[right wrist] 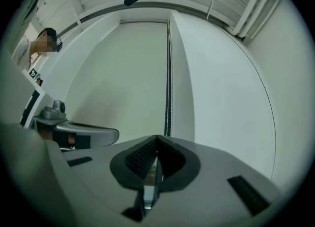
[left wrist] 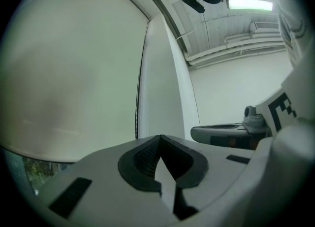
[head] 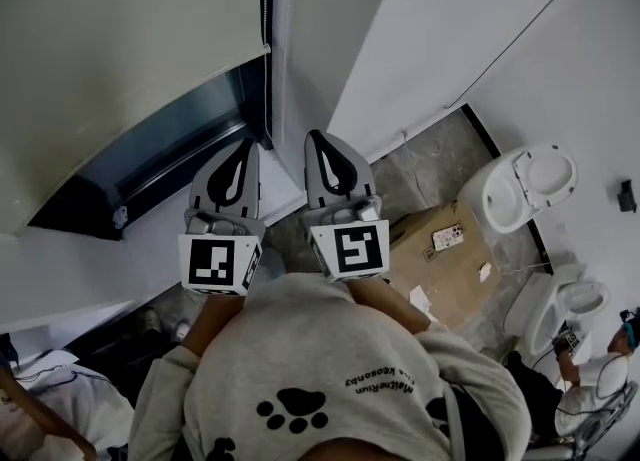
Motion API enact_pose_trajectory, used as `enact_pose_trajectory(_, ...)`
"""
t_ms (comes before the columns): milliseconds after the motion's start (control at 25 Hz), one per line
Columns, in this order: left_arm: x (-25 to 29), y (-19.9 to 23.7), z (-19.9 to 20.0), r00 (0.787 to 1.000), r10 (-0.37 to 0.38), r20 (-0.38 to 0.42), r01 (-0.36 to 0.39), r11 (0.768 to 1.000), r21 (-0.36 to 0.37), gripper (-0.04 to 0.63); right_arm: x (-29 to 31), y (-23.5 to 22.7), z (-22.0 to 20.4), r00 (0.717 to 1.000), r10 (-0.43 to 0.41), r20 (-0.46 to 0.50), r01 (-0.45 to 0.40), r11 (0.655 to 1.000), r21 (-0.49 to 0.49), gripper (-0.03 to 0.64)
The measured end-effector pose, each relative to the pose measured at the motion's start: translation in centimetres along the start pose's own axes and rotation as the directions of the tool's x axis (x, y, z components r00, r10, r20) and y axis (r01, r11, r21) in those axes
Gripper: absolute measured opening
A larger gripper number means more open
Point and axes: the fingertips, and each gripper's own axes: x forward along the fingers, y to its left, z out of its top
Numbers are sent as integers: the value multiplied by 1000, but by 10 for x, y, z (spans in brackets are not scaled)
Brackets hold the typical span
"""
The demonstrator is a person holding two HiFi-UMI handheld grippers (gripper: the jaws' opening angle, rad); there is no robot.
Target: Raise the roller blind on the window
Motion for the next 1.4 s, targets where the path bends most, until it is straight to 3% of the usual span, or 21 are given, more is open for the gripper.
enact_pose_trajectory(520,78,38,-4,990,-143,-1,143,990,-10,8,73,-13,-10,998,-70,-2,70,997,-17,9)
enact_pose_trajectory(1080,133,52,-15,953,-302,-1,302,953,-3,8,113,-26,-20,982,-190,6,190,981,-31,9)
enact_pose_trajectory(1400,153,49,-6,942,-335,2,335,942,-3,8,121,-35,-17,974,-226,-5,226,973,-37,9)
